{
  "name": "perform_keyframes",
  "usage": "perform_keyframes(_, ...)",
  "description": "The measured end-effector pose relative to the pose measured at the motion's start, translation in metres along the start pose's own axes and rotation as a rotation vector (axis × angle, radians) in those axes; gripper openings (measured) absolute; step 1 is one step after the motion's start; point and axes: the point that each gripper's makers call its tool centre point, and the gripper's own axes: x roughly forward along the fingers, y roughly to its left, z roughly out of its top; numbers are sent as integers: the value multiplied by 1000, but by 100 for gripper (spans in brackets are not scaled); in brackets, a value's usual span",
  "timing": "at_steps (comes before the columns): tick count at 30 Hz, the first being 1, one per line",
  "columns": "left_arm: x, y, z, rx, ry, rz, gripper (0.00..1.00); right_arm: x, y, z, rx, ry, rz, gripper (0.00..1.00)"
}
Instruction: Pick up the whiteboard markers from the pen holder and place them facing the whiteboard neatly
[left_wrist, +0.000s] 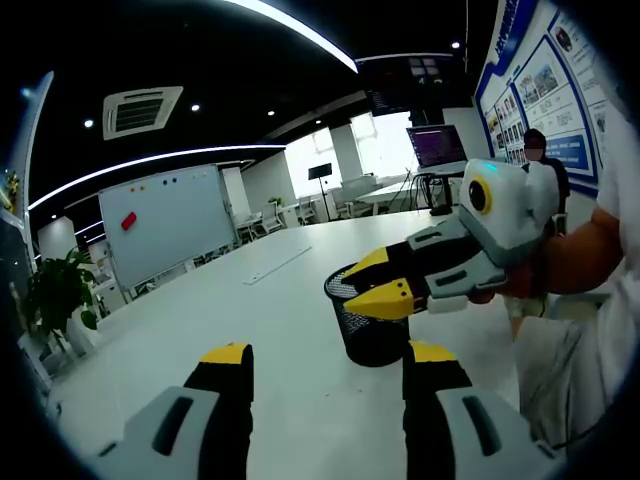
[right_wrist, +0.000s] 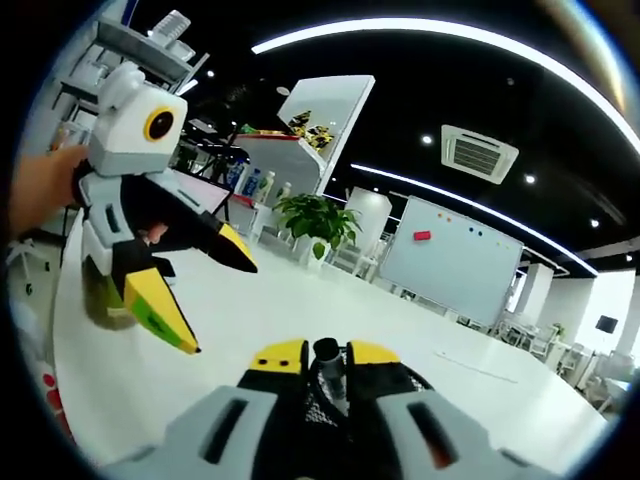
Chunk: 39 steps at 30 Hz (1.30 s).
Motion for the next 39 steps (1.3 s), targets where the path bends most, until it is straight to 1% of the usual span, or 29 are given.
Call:
perform_keyframes(5, 0, 0, 0, 0, 0, 0, 61, -1, -1, -1, 17, 0, 0, 14)
perform_keyframes(20, 0, 0, -1, 0, 1, -1, 61, -3, -2, 1, 113, -14, 11, 14)
perform_keyframes(27, 0, 0, 0, 0, 1, -1, 61, -5, -6, 7, 130, -32, 1, 13)
perform_keyframes(30, 0, 0, 0, 0, 1, -1, 61, -6, -8, 7, 128, -34, -1, 12)
perform_keyframes(35, 0, 0, 0, 0, 1, -2, 61, -9, -13, 8, 81, -38, -29, 11)
perform_keyframes(39, 0, 0, 0, 1, 1, -3, 61, -11, -19, 8, 82, -37, -48, 11)
